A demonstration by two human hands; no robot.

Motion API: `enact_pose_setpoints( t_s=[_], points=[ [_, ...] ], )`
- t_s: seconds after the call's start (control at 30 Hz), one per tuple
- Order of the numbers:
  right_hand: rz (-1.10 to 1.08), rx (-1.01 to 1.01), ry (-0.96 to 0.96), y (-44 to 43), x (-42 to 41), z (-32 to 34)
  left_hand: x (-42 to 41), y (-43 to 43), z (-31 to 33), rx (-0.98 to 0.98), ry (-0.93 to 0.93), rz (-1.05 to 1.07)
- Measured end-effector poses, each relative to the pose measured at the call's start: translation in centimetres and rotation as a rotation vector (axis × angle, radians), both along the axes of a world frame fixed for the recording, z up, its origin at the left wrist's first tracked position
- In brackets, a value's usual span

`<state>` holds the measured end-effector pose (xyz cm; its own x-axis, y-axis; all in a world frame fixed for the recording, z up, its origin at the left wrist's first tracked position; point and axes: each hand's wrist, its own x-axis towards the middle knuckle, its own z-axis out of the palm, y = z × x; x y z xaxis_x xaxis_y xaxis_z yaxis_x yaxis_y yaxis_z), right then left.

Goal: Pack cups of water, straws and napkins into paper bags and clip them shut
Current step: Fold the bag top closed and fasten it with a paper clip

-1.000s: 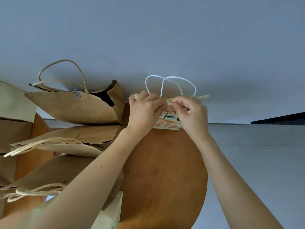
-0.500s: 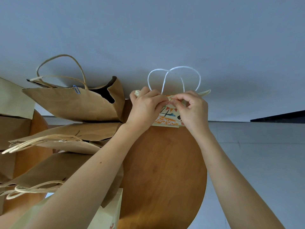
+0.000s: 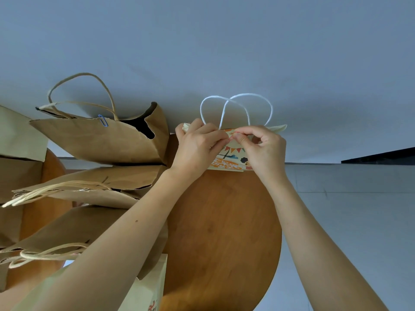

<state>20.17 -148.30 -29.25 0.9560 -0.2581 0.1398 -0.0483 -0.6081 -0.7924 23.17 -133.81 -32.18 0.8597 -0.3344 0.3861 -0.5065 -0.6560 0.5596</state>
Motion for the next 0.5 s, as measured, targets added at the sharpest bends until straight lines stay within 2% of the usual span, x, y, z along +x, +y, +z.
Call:
enact_pose_setpoints(
  t_s=[0.37,0.5],
  points=[
    [-0.029,-0.122,-0.074,0.35,0.08,-0.87,0.07,-0.05,-0.26,0.017,-0.027,-0.017],
    [-0.009,-0.178,-0.019,0.18,0.11,-0.60,0.20,-0.21,-0.32,0.039,-0.038,-0.005]
  ],
)
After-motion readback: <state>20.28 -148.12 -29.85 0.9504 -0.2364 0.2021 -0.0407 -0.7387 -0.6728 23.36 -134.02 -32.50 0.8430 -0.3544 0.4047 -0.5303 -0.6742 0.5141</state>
